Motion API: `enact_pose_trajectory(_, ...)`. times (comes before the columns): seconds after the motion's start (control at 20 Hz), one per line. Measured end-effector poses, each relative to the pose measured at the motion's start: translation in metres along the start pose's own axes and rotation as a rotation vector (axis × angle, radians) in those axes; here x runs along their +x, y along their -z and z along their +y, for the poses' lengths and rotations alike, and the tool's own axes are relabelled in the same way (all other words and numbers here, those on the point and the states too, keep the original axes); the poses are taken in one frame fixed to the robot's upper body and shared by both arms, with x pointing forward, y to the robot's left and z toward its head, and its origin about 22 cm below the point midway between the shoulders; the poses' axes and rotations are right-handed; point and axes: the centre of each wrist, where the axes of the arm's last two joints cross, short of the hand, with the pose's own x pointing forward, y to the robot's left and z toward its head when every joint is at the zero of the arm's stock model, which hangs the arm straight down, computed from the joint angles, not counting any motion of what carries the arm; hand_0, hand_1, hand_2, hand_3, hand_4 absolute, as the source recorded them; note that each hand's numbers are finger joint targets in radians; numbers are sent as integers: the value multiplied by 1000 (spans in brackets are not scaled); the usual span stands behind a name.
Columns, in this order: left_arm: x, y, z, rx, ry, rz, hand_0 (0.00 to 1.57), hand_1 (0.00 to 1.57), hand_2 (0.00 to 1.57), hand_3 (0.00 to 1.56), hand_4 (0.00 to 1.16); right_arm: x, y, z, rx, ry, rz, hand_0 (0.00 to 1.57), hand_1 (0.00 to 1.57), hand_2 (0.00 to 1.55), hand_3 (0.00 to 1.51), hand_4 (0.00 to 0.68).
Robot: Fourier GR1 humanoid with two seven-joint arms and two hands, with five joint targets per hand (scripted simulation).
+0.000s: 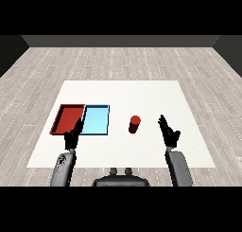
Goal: Pick the red can and put it in the red box
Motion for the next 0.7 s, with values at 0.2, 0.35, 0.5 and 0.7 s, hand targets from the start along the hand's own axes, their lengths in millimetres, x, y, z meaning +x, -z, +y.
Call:
enact_pose_trajectory(0.2, 6, 4, -3, -12, -9, -36, 0, 0, 0, 0, 0, 0, -5, -20, -10, 0, -14, 0, 0, 0, 0, 0)
enact_pose_trajectory(0.35, 21, 10, -6, -24, -39, -157, 0, 0, 0, 0, 0, 0, -11, -40, -12, 17, -83, 0, 0, 0, 0, 0)
enact_pose_trajectory(0.5, 38, 12, -12, -25, -97, -361, 0, 0, 0, 0, 0, 11, -9, -47, 14, 48, -229, 0, 0, 0, 0, 0)
enact_pose_trajectory(0.7, 36, 10, -5, -19, -120, -498, 0, 0, 0, 0, 0, 6, -15, -59, 39, 79, -320, 0, 0, 0, 0, 0)
